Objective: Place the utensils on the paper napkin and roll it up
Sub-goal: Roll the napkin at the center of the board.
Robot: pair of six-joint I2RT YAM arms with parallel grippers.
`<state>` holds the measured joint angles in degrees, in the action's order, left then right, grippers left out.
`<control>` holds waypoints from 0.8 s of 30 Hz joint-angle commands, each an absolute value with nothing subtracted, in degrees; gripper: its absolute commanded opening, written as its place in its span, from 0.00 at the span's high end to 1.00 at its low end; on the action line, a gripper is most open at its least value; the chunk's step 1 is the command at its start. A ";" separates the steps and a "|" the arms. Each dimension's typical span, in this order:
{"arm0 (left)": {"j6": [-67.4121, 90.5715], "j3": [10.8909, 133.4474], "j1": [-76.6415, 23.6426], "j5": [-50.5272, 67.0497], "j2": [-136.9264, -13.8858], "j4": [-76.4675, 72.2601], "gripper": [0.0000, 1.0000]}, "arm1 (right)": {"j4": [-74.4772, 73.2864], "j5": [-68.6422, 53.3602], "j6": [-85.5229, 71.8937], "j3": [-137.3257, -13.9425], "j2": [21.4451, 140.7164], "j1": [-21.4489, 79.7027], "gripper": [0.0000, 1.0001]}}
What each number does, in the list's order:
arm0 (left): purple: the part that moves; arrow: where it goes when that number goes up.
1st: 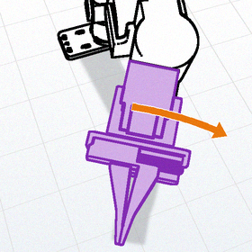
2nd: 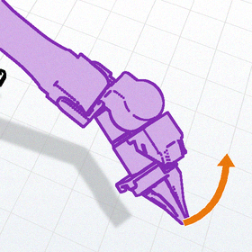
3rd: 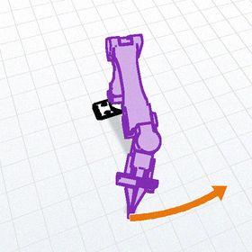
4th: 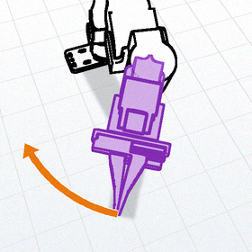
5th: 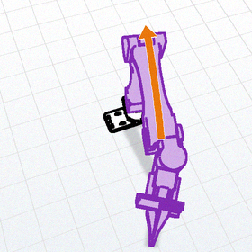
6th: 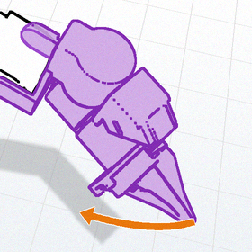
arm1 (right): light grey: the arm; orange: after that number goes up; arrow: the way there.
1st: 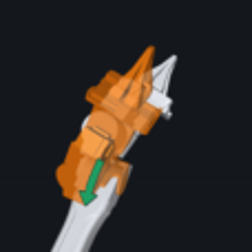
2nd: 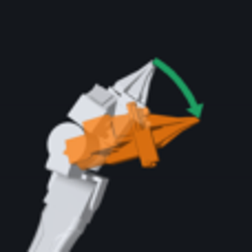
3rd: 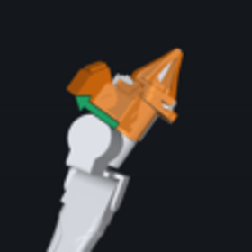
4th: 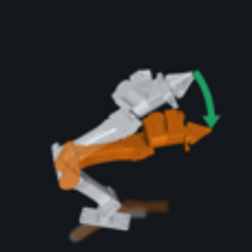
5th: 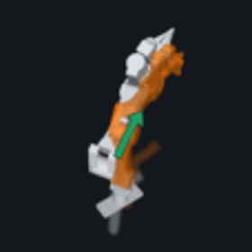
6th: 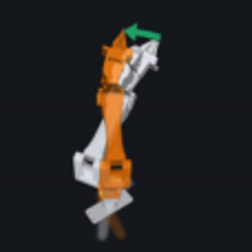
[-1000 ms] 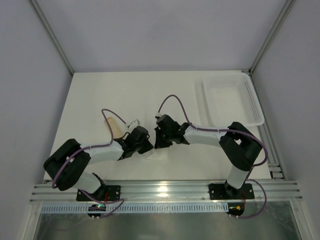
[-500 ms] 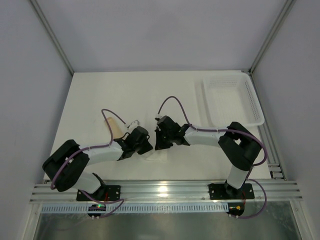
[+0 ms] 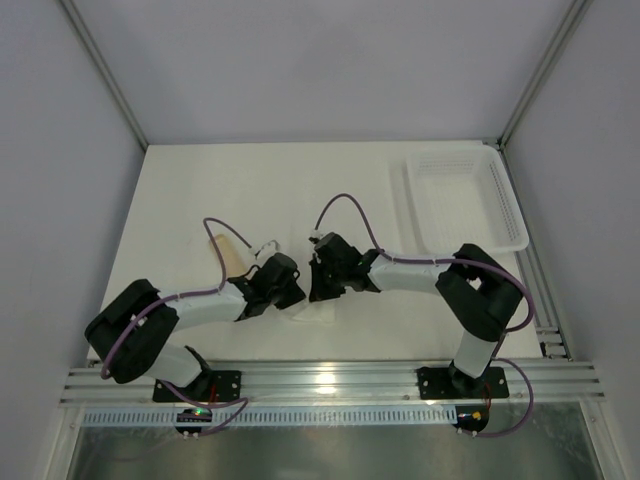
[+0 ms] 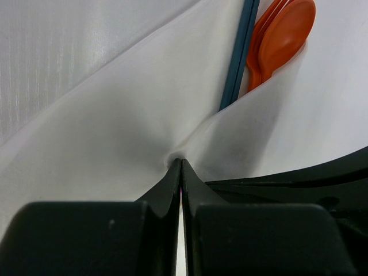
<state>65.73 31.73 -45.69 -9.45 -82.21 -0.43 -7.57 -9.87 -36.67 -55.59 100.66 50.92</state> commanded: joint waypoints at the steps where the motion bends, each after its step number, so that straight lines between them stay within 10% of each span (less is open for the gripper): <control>1: 65.30 32.52 -46.05 -10.99 -81.91 2.02 1.00 | -5.01 -10.81 -35.25 -55.02 100.02 51.42 0.96; 17: 64.87 33.31 -46.75 -12.91 -81.21 2.90 1.00 | -9.66 -5.98 -34.80 -58.98 105.29 51.42 0.96; 24: 62.49 35.06 -48.60 -19.94 -74.19 10.08 0.73 | -9.05 -6.24 -35.33 -58.18 105.47 51.42 0.96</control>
